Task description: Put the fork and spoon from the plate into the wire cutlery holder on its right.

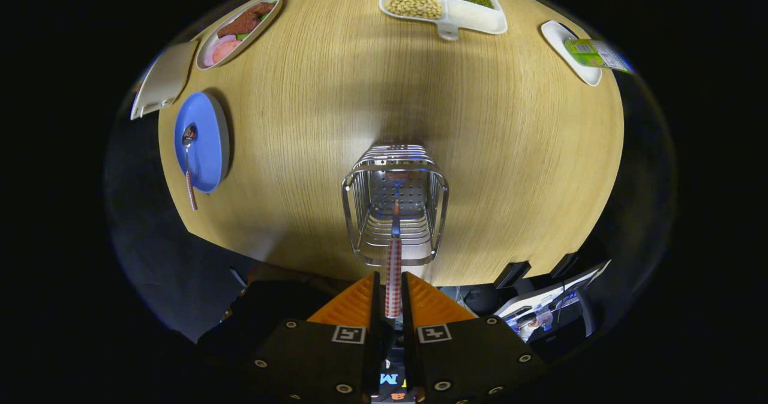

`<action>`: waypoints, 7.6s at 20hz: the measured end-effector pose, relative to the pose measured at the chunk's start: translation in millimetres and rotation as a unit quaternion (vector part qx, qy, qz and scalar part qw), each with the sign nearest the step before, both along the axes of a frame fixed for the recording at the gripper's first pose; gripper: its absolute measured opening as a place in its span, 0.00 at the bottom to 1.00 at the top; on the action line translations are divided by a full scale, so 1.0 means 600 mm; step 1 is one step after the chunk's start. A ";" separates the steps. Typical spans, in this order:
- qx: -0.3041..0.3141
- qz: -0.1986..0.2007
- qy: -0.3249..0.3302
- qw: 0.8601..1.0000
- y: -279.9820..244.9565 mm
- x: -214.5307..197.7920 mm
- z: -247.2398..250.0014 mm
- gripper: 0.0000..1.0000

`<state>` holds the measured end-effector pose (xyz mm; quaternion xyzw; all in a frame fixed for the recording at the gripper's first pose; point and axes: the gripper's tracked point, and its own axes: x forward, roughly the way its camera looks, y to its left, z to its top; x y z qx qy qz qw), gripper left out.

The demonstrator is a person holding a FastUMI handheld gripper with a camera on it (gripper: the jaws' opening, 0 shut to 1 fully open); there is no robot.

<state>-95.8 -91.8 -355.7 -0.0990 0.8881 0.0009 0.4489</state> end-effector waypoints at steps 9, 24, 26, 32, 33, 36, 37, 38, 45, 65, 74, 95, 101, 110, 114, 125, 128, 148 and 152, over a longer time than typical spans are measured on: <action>0.069 -0.044 -0.130 0.988 0.102 0.040 0.030 0.66; 0.135 -0.029 -0.153 0.979 0.400 -0.028 -0.036 0.93; 0.139 -0.029 -0.149 0.979 0.436 -0.039 -0.057 0.93; 0.133 -0.038 -0.139 0.981 0.532 -0.058 -0.136 0.92; 0.131 -0.041 -0.140 0.981 0.547 -0.058 -0.149 0.92; 0.120 -0.052 -0.148 0.980 0.578 -0.051 -0.184 0.89; 0.114 -0.053 -0.151 0.981 0.584 -0.050 -0.195 0.88; 0.107 -0.054 -0.152 0.981 0.587 -0.049 -0.208 0.86; 0.072 -0.067 -0.152 0.983 0.597 -0.059 -0.268 0.63; 0.076 0.025 -0.169 0.982 0.578 -0.068 -0.278 0.09; 0.086 0.089 -0.230 0.965 0.466 -0.007 -0.144 0.09; -0.023 0.025 -0.153 0.988 0.024 -0.045 0.073 0.09; 0.010 0.033 -0.078 0.996 0.005 -0.071 0.076 0.09; 0.007 0.037 0.056 0.998 0.004 -0.073 0.050 0.09; -0.016 0.050 0.087 0.995 -0.008 -0.055 0.035 0.09; -0.010 0.031 0.093 0.995 0.004 -0.017 0.001 0.14; 0.005 0.016 0.056 0.998 0.011 -0.012 0.003 0.22; 0.143 0.071 -0.583 0.797 0.100 0.264 0.283 0.86; 0.141 0.070 -0.682 0.714 0.105 0.291 0.367 0.90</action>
